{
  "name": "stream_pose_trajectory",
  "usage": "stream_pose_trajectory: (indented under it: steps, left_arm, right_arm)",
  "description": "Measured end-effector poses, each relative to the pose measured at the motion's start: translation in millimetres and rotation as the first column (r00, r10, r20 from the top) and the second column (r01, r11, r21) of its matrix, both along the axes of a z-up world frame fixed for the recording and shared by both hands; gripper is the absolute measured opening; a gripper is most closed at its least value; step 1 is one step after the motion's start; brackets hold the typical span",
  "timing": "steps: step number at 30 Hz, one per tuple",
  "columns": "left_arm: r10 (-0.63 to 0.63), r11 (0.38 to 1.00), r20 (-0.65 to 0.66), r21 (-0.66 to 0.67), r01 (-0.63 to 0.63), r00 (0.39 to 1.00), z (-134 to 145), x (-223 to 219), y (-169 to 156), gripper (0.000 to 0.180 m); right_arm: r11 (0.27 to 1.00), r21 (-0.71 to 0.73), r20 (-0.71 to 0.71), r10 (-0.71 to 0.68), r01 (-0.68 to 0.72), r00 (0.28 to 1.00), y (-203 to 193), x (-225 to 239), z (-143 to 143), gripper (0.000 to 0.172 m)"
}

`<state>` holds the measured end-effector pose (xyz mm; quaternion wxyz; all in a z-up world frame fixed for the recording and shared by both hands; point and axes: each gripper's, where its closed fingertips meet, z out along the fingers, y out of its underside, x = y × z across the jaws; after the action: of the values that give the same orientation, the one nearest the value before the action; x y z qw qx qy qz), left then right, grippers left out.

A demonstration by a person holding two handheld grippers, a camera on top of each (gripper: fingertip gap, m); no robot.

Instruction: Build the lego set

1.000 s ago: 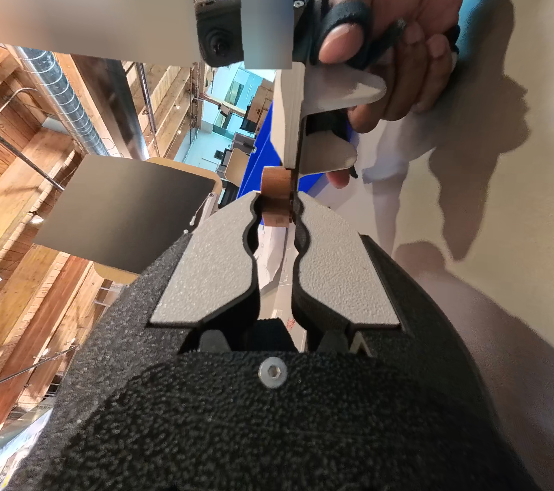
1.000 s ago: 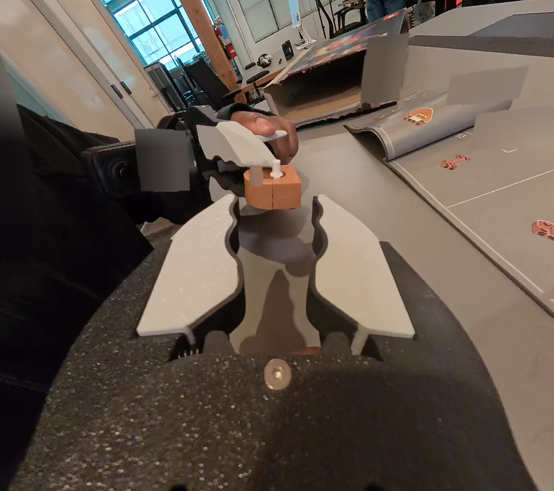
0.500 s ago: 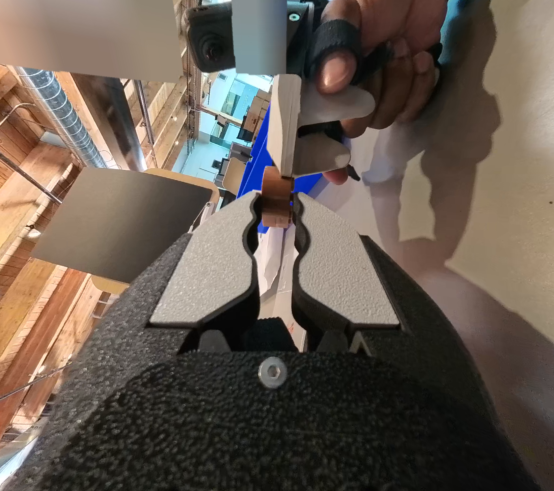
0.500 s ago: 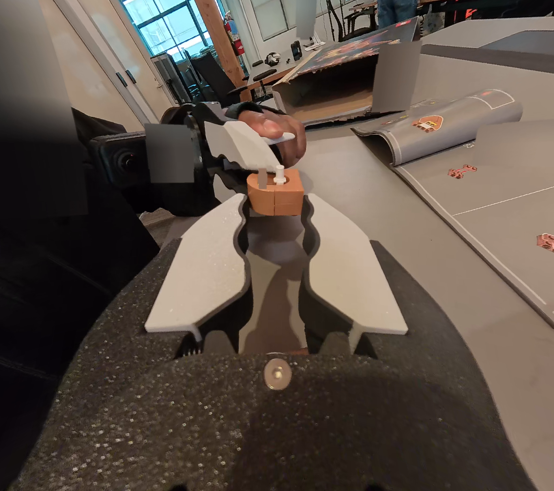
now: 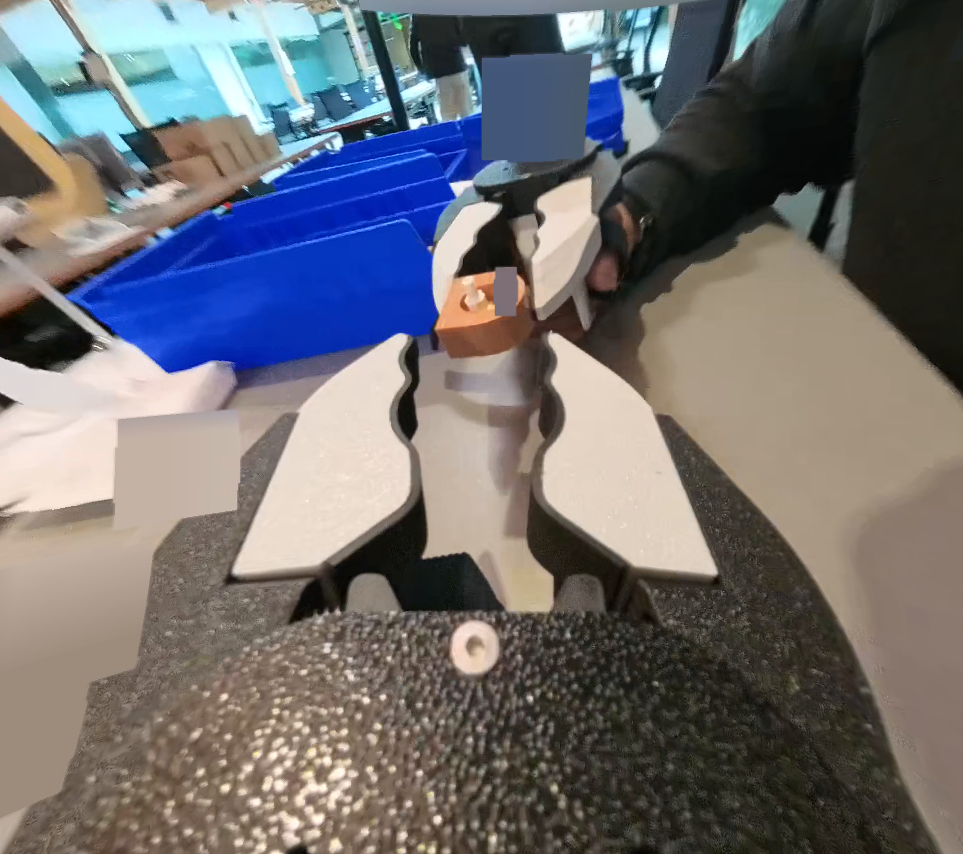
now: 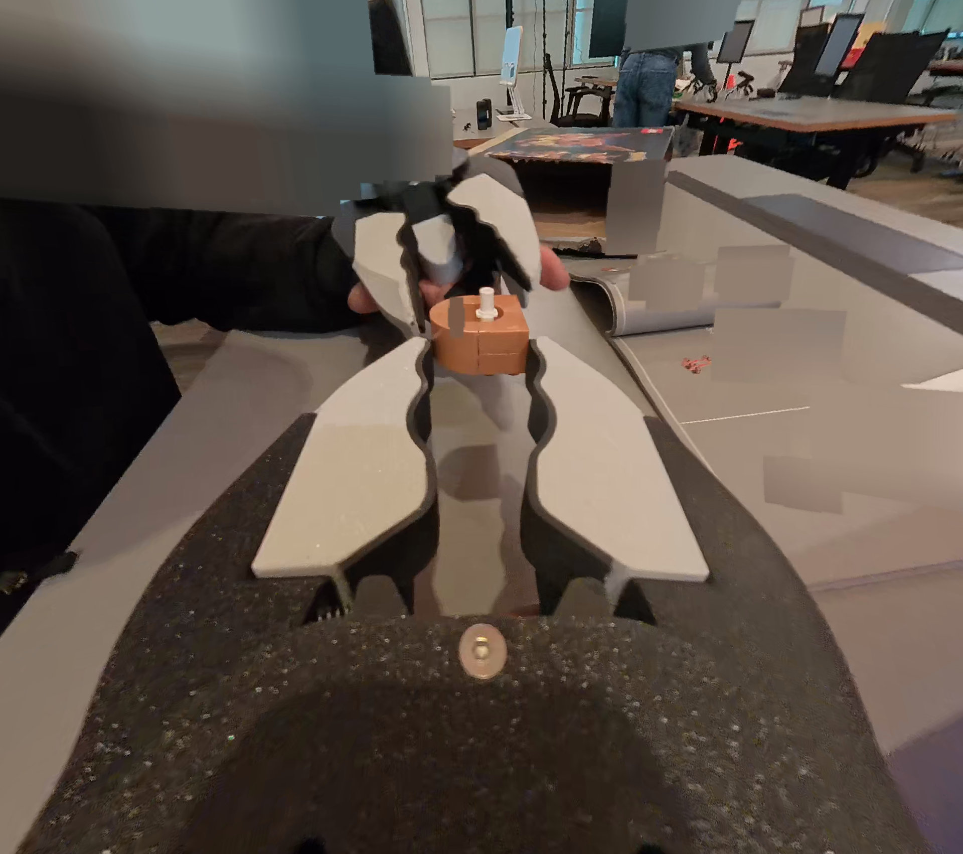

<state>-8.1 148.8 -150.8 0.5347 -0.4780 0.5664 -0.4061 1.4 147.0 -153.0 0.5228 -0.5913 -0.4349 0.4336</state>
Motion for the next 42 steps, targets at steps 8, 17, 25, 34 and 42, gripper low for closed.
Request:
stream_pose_trajectory:
  steps: [8, 17, 25, 34, 42]
  left_arm:
    - [-0.081, 0.986, -0.043, -0.148, 0.074, 0.996, -11, 9, -11, 0.042]
    - [-0.125, 0.980, -0.044, -0.159, 0.116, 0.991, -11, 6, -17, 0.034]
    - [-0.144, 0.975, -0.061, -0.180, 0.131, 0.988, -14, 5, -20, 0.033]
    - [-0.123, 0.980, -0.087, -0.169, 0.108, 0.989, -17, 5, -16, 0.033]
    - [-0.095, 0.990, -0.150, -0.120, 0.077, 0.984, -26, 4, -12, 0.033]
  right_arm:
    - [0.999, 0.025, 0.027, 0.041, -0.042, 0.999, -7, -7, -3, 0.034]
    - [0.997, -0.007, 0.039, 0.082, -0.082, 0.996, -15, -11, -6, 0.034]
    - [0.993, -0.050, 0.052, 0.107, -0.104, 0.993, -17, -12, -9, 0.033]
    - [0.998, 0.005, 0.093, 0.055, -0.056, 0.994, -12, -10, -12, 0.036]
    - [0.999, 0.038, 0.101, 0.027, -0.031, 0.995, -9, -7, -12, 0.034]
